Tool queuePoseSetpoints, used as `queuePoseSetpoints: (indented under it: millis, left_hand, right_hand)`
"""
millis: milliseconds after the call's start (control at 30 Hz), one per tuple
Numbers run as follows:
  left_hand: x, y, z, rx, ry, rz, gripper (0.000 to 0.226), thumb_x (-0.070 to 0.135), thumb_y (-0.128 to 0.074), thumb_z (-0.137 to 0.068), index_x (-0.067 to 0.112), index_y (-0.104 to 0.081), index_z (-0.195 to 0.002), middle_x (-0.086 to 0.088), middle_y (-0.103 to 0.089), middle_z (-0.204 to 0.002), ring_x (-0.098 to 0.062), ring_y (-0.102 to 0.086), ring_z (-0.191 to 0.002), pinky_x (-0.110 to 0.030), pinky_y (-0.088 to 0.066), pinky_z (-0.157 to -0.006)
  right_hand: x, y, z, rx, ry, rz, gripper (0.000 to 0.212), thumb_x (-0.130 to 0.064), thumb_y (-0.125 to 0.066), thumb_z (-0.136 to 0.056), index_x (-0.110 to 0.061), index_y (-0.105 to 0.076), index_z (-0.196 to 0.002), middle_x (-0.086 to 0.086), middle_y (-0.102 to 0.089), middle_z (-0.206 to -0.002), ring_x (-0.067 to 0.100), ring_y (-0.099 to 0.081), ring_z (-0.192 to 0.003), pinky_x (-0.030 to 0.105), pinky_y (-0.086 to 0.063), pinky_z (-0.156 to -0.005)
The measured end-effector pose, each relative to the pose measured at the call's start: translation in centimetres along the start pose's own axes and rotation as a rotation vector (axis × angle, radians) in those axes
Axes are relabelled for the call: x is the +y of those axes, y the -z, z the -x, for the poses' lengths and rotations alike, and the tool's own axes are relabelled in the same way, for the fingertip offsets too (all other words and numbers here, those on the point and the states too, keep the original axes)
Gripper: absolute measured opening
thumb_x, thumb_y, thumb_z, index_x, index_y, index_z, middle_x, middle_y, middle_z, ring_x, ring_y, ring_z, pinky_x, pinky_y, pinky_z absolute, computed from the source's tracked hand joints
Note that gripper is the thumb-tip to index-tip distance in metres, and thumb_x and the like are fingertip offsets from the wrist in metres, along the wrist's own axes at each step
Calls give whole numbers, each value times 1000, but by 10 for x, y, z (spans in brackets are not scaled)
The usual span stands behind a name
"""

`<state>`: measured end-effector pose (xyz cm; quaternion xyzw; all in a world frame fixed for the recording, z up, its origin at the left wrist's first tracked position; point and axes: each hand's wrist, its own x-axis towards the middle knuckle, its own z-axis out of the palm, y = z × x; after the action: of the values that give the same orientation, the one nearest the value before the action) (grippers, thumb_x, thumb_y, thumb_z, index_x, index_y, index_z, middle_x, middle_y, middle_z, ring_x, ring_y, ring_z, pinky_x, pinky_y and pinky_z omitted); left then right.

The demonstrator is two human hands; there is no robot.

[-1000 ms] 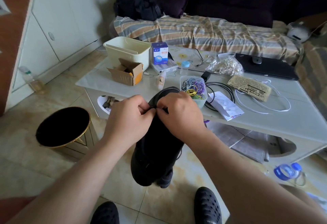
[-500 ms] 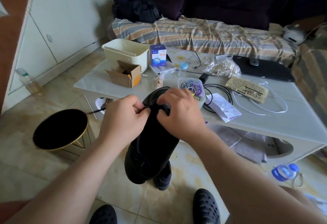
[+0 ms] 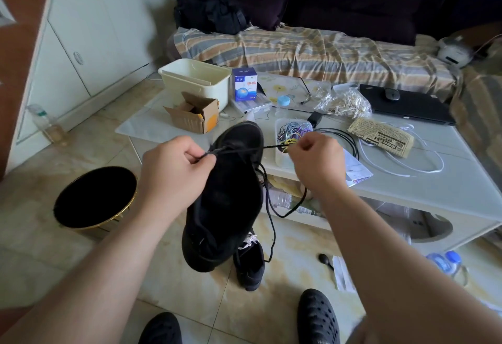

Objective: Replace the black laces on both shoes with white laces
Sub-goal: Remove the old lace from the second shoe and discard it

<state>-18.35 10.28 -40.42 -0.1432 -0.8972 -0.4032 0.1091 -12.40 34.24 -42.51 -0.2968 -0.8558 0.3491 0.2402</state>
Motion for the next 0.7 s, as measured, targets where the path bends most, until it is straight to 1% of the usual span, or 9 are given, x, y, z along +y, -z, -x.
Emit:
queuePoseSetpoints:
  millis: [67,167,367,433,500,533,567,633,700]
  left_hand:
    - [-3,4,-1,17,2,-11,19,34,-79,-85,22,-68,-77,13,-68,-64,-8,-67,-72,-32,-53,-75]
    - [-5,6,-4,33,17,-39,18,32,-77,-86,22,-67,-77,12,-68,-64,-10,-67,-74,-32,-50,-74]
    - [-13,15,-9,99,56,-43,16,30,-76,-87,20,-67,-78,12,-68,-69,-16,-66,-76,-31,-46,-75]
    - [-15,18,-9,108,82,-23,15,29,-77,-87,20,-68,-79,12,-69,-70,-16,-66,-77,-31,-45,-75]
    - [-15,15,-8,92,91,-8,15,28,-78,-87,20,-68,-79,12,-68,-70,-18,-67,-78,-32,-46,-76]
    - [-14,13,-7,83,94,-2,15,29,-77,-87,20,-67,-80,12,-68,-70,-18,-66,-78,-33,-47,-76]
    - [-13,10,-6,73,100,7,16,29,-77,-87,21,-66,-80,12,-67,-70,-19,-66,-78,-33,-47,-75]
    - [-11,4,-3,55,109,31,16,29,-75,-88,21,-63,-80,12,-66,-70,-20,-66,-79,-36,-50,-76]
    - [-8,-2,1,47,94,55,18,26,-74,-90,20,-60,-80,10,-65,-67,-24,-65,-78,-43,-53,-87]
  right_hand:
    - [8,3,-4,35,-76,5,16,-25,-60,-80,-11,-60,-71,6,-59,-62,33,-55,-66,36,-45,-54]
    - [6,2,-2,52,-87,29,21,-24,-58,-78,-15,-45,-64,0,-46,-58,25,-41,-60,32,-34,-53]
    - [7,19,-5,94,-103,107,24,-18,-55,-74,-15,-34,-61,-2,-33,-55,23,-29,-57,29,-23,-52]
    - [10,23,-8,88,-128,62,22,-20,-54,-73,-15,-37,-61,-1,-36,-55,24,-32,-57,28,-27,-52]
    - [8,22,-8,32,-150,-10,15,-27,-58,-75,-17,-50,-68,-2,-48,-58,25,-44,-57,32,-38,-52]
    - [5,20,-6,-8,-140,-35,10,-31,-61,-77,-21,-58,-79,-3,-57,-66,25,-53,-62,35,-45,-55]
    - [1,15,0,-37,-108,-48,16,-35,-63,-80,-27,-63,-94,-4,-63,-77,24,-60,-71,38,-51,-62]
    - [-11,3,16,-46,71,-15,29,-38,-66,-86,-27,-63,-113,-4,-63,-92,22,-60,-85,38,-51,-74]
    - [-25,-13,38,-103,272,19,24,-43,-67,-89,-24,-68,-104,-4,-64,-89,18,-59,-84,34,-48,-76]
